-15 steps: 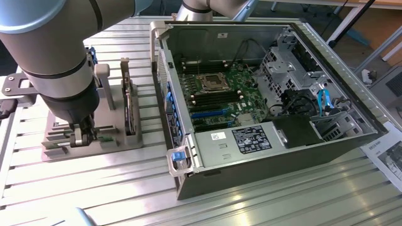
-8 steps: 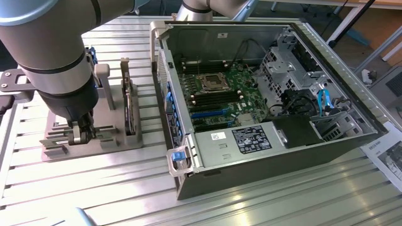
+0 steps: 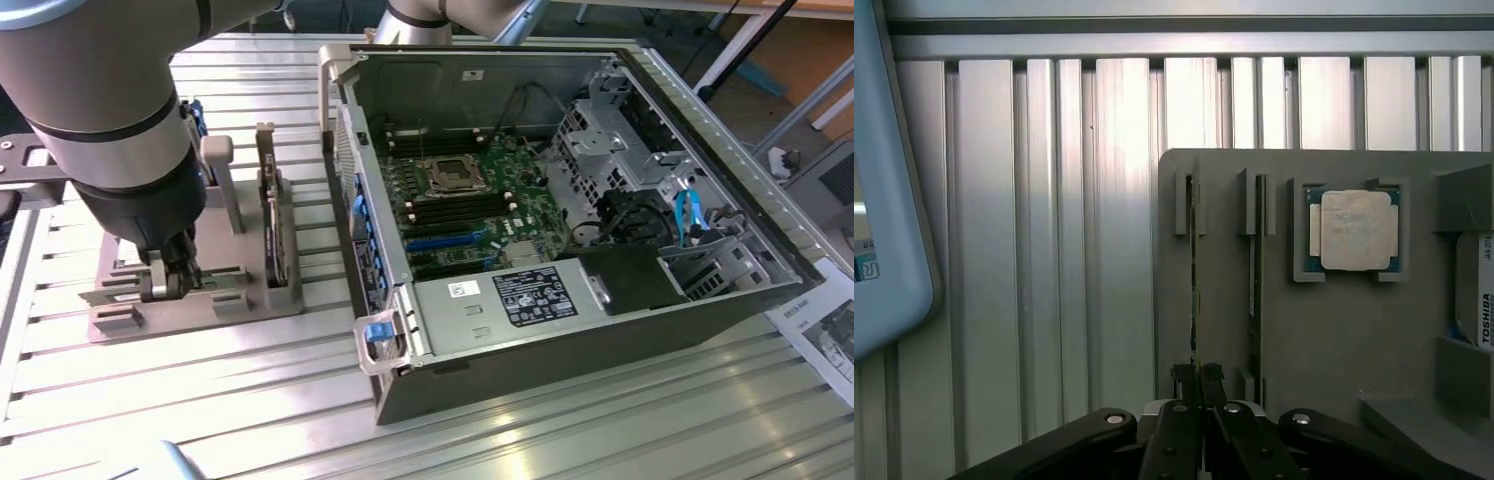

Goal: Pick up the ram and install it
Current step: 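Pick up the ram and move it above insertion slot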

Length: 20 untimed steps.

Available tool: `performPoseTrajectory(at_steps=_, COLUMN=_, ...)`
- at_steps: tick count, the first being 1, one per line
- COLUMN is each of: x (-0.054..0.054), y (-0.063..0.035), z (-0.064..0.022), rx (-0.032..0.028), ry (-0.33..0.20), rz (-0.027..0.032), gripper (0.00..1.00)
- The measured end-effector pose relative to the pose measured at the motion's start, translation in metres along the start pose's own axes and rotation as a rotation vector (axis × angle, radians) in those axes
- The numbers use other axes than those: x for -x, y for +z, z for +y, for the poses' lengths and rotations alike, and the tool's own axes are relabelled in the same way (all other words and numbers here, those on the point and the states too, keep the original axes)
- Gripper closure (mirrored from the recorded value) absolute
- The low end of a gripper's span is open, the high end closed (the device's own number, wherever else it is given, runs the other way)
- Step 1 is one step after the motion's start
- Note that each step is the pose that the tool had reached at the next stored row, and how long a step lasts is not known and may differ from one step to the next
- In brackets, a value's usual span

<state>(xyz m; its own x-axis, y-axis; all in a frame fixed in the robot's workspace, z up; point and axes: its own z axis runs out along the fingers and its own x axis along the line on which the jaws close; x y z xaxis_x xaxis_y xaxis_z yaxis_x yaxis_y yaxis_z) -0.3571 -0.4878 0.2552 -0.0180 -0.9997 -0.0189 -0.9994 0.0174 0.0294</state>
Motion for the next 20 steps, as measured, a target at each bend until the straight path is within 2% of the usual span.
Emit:
performPoseTrajectory(at_steps=9, x=0.0, y=-0.0133, z=0.0003, rx=0.0, ry=0.001, rz=0.0, gripper=0.88)
performPoseTrajectory(at_steps=13, x=0.0, y=-0.0254, z=0.0006, rx=0.0, ry=0.002, rz=-0.0001, gripper=0.88)
performPoseTrajectory(at_steps=20, x=0.001, y=-0.0406, z=0.001, rx=-0.0001, ry=0.003, rz=-0.0001, gripper=0.88)
